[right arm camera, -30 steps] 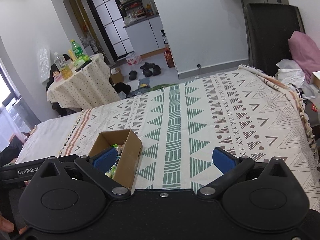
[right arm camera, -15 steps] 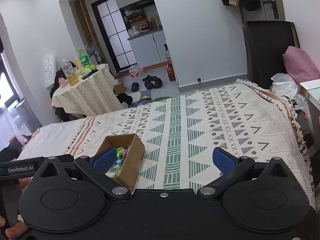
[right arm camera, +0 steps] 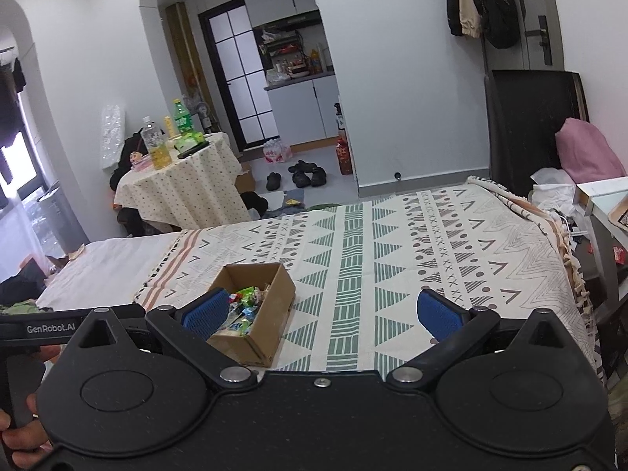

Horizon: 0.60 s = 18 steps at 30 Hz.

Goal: Organize snacks

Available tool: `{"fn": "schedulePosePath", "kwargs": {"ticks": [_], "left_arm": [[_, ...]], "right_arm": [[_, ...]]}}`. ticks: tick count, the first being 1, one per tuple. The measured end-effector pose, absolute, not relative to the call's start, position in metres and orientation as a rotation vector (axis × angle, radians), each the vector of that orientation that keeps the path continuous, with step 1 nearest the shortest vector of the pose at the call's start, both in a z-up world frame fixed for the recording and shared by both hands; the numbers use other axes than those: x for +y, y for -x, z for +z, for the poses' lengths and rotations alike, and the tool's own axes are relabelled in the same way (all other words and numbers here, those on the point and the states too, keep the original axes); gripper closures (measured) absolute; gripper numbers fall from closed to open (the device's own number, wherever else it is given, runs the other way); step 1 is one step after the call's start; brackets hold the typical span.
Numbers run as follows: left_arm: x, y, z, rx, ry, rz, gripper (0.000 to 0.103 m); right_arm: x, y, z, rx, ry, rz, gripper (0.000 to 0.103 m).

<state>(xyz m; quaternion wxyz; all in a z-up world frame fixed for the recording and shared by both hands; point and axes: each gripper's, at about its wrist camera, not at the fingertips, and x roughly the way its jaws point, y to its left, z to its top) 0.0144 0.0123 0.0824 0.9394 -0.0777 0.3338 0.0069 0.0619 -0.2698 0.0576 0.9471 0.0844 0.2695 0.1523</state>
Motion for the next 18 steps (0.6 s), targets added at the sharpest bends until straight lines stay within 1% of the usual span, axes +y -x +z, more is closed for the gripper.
{"fn": "schedulePosePath", "kwargs": {"ticks": [18], "left_arm": [[0.020,-0.004,0.081,0.698,0.111,0.044,0.000]], "right_arm": [[-0.261,-0.049,0.049,0.579,-0.142,0.325,0.000]]}}
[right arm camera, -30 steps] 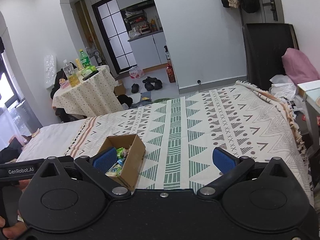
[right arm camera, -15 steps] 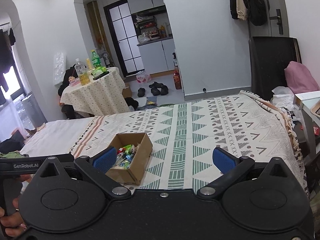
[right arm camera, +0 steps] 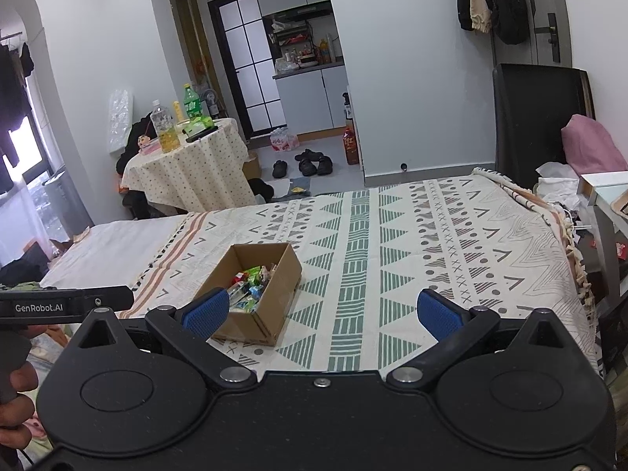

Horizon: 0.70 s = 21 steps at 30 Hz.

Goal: Organize snacks

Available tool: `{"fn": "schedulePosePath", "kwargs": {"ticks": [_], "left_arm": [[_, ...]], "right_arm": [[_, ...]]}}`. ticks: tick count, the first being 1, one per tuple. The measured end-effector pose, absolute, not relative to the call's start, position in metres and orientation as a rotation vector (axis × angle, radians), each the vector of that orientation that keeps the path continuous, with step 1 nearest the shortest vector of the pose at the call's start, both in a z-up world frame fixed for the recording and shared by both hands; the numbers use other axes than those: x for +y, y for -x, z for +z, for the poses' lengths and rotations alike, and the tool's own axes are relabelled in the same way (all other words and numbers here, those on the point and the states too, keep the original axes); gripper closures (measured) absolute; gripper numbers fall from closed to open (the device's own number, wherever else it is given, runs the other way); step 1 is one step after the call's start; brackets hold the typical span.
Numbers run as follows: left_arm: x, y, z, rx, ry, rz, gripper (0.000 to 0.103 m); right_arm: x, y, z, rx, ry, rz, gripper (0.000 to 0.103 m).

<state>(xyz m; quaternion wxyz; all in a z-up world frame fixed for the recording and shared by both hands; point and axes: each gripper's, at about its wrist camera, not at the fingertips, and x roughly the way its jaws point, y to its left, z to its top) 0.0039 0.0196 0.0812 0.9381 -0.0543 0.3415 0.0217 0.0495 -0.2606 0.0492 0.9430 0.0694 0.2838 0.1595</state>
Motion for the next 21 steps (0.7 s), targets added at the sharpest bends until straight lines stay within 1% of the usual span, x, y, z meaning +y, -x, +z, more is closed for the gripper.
{"fn": "schedulePosePath", "kwargs": {"ticks": [21], "left_arm": [[0.0179,-0.0020,0.0841,0.695,0.097,0.040,0.000]], "right_arm": [[-0.2620,-0.0437,0.0517,0.574,-0.167,0.347,0.000]]}}
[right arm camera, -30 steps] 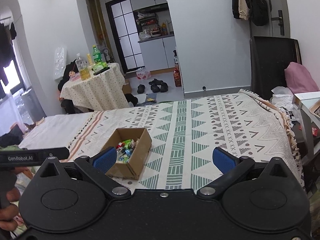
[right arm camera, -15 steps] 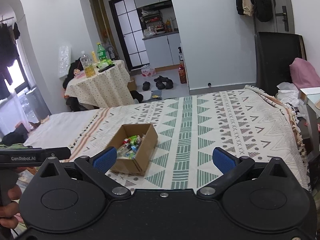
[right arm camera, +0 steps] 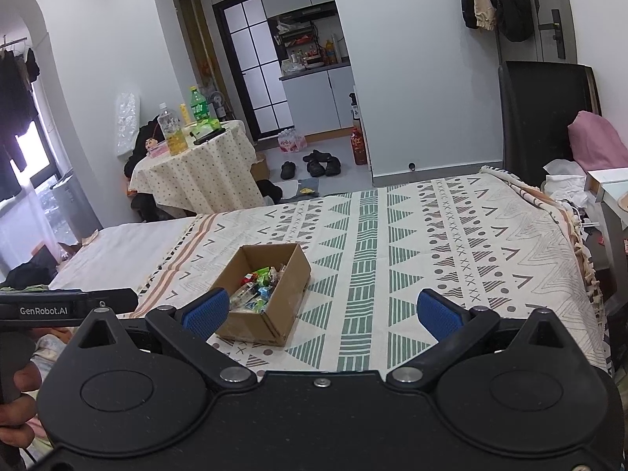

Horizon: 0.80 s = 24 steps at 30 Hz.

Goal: Organize snacks

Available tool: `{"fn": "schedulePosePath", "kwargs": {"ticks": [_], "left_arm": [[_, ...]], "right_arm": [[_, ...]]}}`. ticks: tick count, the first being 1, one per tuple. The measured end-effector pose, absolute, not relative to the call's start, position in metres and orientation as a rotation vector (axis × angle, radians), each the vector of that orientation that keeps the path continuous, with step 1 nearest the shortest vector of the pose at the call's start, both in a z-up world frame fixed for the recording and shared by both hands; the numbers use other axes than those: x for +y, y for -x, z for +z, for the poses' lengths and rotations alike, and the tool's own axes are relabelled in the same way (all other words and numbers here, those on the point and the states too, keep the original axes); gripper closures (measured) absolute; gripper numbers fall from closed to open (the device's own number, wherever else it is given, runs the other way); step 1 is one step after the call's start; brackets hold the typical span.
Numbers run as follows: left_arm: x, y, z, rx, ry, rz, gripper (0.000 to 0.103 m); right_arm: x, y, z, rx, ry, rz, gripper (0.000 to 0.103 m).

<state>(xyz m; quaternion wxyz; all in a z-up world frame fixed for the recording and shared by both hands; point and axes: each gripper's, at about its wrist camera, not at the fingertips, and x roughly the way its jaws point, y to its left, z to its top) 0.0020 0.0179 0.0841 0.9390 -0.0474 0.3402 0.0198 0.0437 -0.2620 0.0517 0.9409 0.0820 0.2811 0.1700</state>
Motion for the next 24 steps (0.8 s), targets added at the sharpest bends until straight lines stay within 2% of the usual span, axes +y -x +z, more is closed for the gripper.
{"fn": "schedulePosePath", "kwargs": {"ticks": [24], "left_arm": [[0.0145,-0.0012,0.0843,0.695,0.094,0.039,0.000]], "right_arm": [[-0.2620,-0.0424,0.0515,0.576,-0.166,0.347,0.000]]}}
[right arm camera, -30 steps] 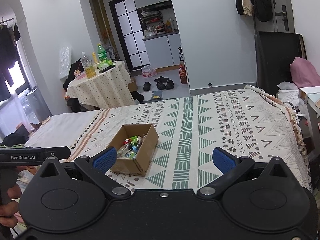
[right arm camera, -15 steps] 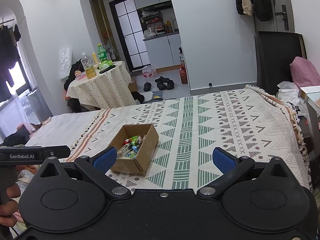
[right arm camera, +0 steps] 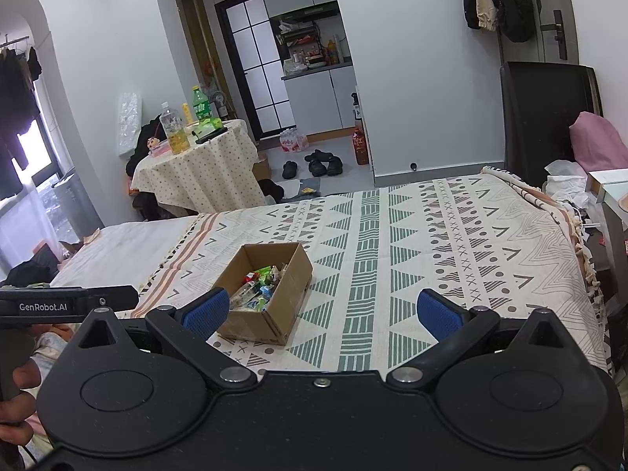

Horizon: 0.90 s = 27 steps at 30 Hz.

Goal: Organize snacks

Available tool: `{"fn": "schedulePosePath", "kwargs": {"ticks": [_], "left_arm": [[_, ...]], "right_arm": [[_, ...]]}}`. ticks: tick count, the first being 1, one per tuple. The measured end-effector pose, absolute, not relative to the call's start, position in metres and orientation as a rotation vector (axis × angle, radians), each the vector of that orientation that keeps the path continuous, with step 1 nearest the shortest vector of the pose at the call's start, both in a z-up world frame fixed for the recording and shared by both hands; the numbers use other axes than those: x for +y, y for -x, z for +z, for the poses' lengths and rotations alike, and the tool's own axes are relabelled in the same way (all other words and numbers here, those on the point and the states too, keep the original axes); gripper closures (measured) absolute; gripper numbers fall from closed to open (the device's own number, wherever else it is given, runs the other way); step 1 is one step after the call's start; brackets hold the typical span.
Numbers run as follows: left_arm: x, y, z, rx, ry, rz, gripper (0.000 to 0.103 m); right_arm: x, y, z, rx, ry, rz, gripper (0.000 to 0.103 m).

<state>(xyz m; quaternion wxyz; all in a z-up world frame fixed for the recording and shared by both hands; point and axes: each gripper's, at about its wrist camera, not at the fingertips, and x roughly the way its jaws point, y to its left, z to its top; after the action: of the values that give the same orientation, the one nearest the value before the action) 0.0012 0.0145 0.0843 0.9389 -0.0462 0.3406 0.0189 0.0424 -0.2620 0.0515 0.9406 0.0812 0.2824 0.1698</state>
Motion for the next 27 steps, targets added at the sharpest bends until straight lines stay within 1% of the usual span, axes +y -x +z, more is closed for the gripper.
{"fn": "schedulePosePath", "kwargs": {"ticks": [27], "left_arm": [[0.0146,-0.0006,0.0831,0.699,0.092,0.037,0.000]], "right_arm": [[-0.2588,-0.0397,0.0519,0.587,-0.161,0.348,0.000]]}}
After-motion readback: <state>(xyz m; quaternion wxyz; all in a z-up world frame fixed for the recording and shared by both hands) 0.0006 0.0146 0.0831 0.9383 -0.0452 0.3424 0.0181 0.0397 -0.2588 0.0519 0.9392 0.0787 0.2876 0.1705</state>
